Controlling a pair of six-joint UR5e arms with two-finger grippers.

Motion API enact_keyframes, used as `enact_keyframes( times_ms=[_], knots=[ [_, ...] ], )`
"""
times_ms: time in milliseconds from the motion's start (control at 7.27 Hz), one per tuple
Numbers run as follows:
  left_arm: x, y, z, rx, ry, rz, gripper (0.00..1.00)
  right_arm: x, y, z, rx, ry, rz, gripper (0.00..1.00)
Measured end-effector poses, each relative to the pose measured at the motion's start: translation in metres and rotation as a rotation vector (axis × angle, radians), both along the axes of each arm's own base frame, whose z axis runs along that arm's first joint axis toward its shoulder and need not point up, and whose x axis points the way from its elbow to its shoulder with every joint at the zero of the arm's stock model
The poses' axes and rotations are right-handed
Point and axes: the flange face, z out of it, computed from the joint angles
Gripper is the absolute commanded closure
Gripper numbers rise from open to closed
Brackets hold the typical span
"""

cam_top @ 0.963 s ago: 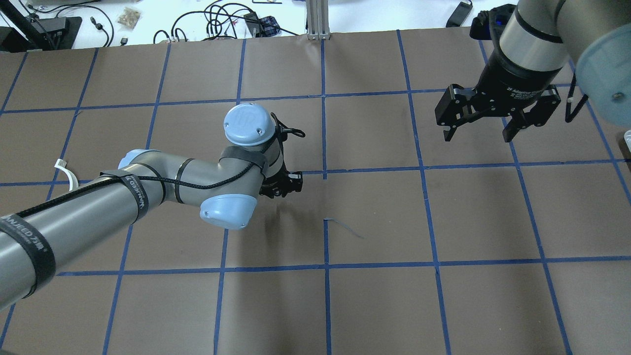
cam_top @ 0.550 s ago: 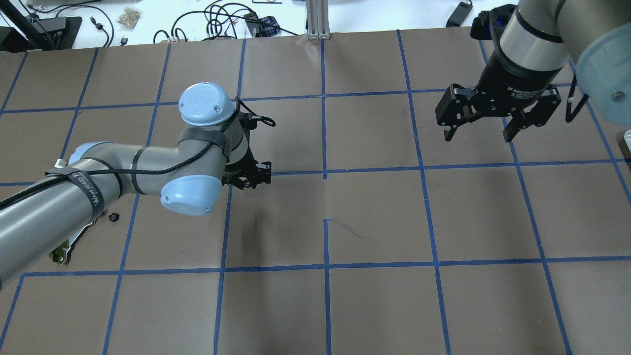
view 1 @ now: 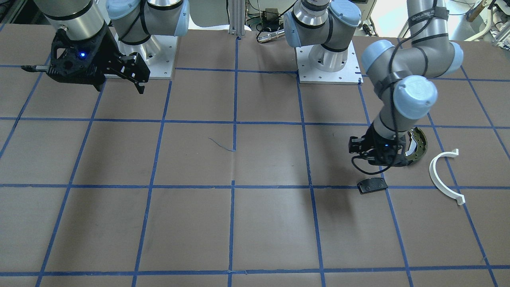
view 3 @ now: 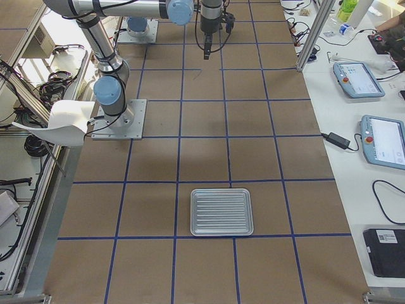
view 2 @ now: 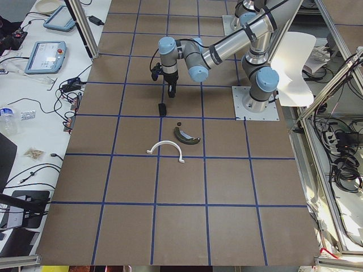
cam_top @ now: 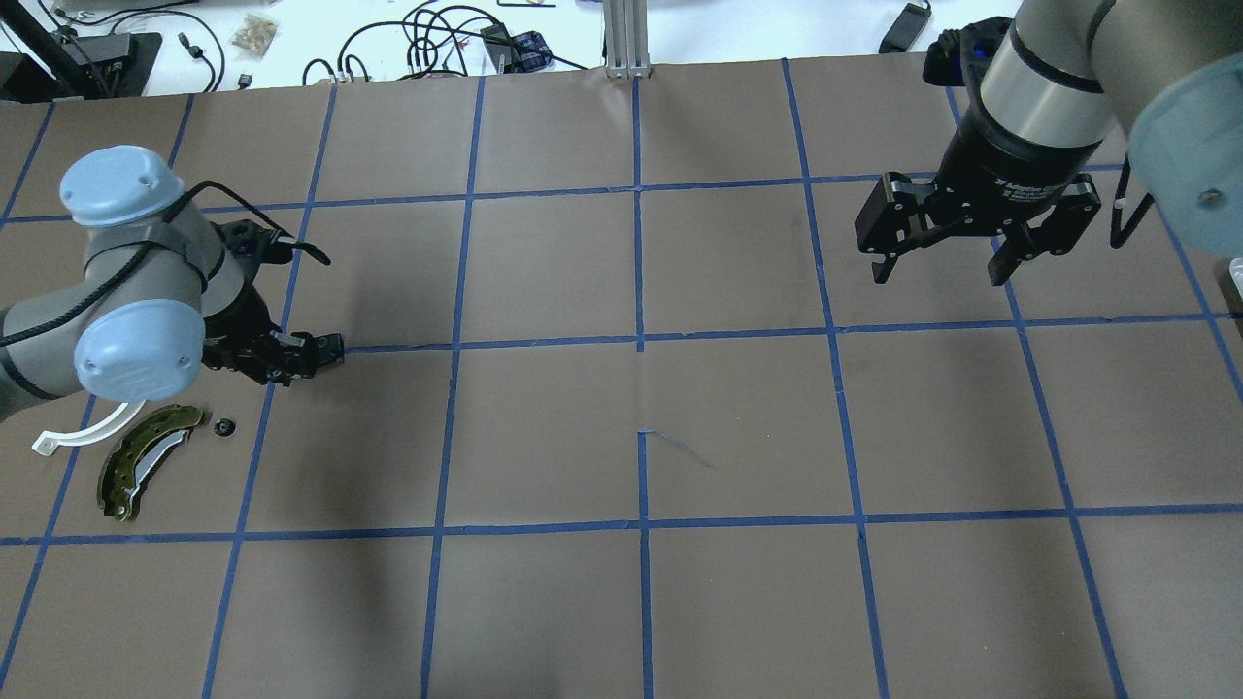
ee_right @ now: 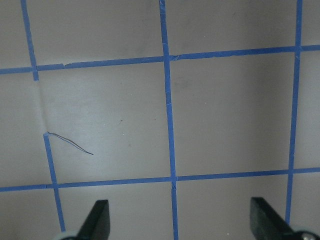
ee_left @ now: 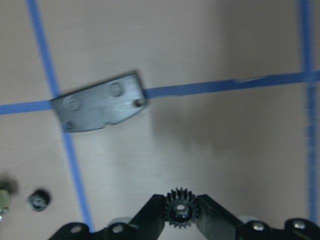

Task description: Place bearing gear from tray to pile

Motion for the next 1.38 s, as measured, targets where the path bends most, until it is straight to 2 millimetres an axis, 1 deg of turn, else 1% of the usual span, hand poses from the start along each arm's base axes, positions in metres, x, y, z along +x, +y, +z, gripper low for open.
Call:
enact_keyframes(
  times_ms=[138,275,550,688,826,963,1239,1376],
  knots=[
    [0.024,0.005,-0.008,0.010,0.009,0.011,1.00,0.000,0.000,0.000,-0.001,0.000,-0.001,0.00],
    [0.033,0.007,-0.017,0.009,0.014,0.018,1.00,0.000,0.000,0.000,-0.001,0.000,-0.002,0.00],
    [0.039,0.005,-0.029,0.007,0.027,0.023,1.00,0.001,0.000,0.000,0.000,0.000,-0.006,0.00],
    [0.040,0.005,-0.032,0.011,0.029,0.022,0.83,0.001,0.000,-0.001,0.000,0.000,-0.006,0.00],
    [0.040,0.006,-0.034,0.016,0.028,0.020,0.10,0.001,0.000,0.000,0.000,0.000,-0.006,0.00],
    [0.040,0.007,-0.035,0.019,0.029,0.019,0.00,0.001,0.000,0.000,-0.001,0.000,-0.007,0.00],
    [0.041,0.007,-0.036,0.023,0.027,0.016,0.00,0.001,0.000,0.000,-0.001,-0.001,-0.007,0.00],
    [0.040,0.005,-0.032,0.018,0.021,0.013,0.00,0.001,0.001,0.000,-0.002,-0.002,-0.007,0.00]
  ],
)
